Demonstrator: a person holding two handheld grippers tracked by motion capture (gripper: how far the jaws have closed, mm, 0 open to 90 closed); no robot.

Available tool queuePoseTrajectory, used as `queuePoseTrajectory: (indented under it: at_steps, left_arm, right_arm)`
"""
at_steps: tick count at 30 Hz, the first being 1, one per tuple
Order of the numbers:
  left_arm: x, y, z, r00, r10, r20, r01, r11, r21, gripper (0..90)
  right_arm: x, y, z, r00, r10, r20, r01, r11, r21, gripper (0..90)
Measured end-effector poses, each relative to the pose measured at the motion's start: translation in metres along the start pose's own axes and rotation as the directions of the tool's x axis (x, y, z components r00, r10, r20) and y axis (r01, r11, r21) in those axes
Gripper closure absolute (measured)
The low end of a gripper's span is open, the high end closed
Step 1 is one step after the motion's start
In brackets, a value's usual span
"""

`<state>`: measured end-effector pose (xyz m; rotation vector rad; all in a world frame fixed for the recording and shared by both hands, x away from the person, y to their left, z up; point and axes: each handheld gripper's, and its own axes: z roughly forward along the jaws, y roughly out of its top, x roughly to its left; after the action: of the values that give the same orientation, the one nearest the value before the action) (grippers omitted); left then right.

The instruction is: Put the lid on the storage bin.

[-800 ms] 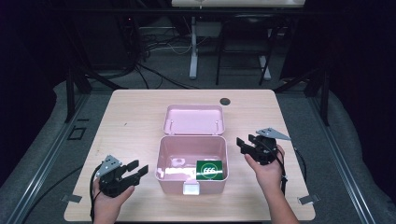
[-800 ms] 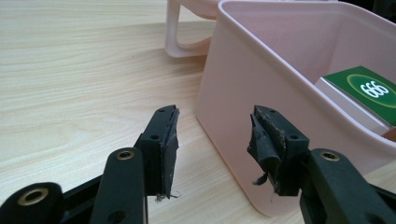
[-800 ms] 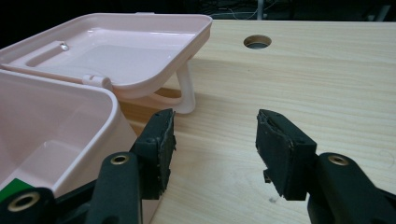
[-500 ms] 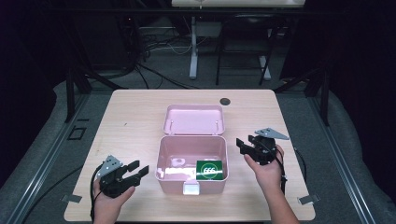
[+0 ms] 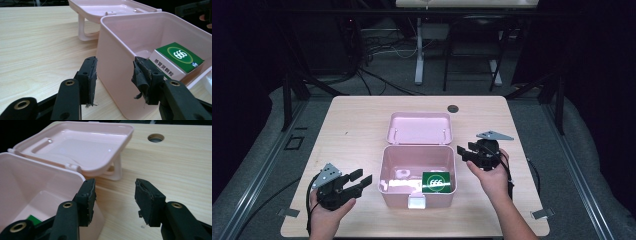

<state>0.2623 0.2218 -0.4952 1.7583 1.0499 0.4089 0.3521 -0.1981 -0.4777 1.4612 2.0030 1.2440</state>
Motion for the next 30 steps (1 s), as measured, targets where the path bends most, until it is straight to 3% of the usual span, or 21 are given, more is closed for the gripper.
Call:
queuePoseTrajectory:
  at_steps: [6, 11, 19, 30]
  left_arm:
    - [-0.007, 0.006, 0.005, 0.9994, -0.010, 0.032, 0.010, 0.9999, -0.001, 54.7]
    - [-0.009, 0.012, 0.008, 0.9989, 0.005, 0.047, -0.005, 0.9999, 0.011, 56.0]
    - [-0.013, 0.017, 0.010, 0.9989, 0.014, 0.046, -0.015, 0.9997, 0.022, 56.4]
    - [-0.020, 0.017, 0.012, 0.9968, 0.051, 0.063, -0.053, 0.9977, 0.042, 58.9]
  right_arm:
    - [0.002, 0.019, 0.002, 0.9992, 0.018, -0.034, -0.017, 0.999, 0.030, 50.6]
    - [0.001, 0.032, 0.004, 0.9987, 0.032, -0.039, -0.030, 0.998, 0.060, 51.2]
    - [0.000, 0.061, 0.010, 0.9999, 0.013, -0.007, -0.013, 0.997, 0.077, 51.7]
    - [-0.009, 0.083, 0.025, 0.9982, 0.054, 0.025, -0.057, 0.991, 0.118, 51.9]
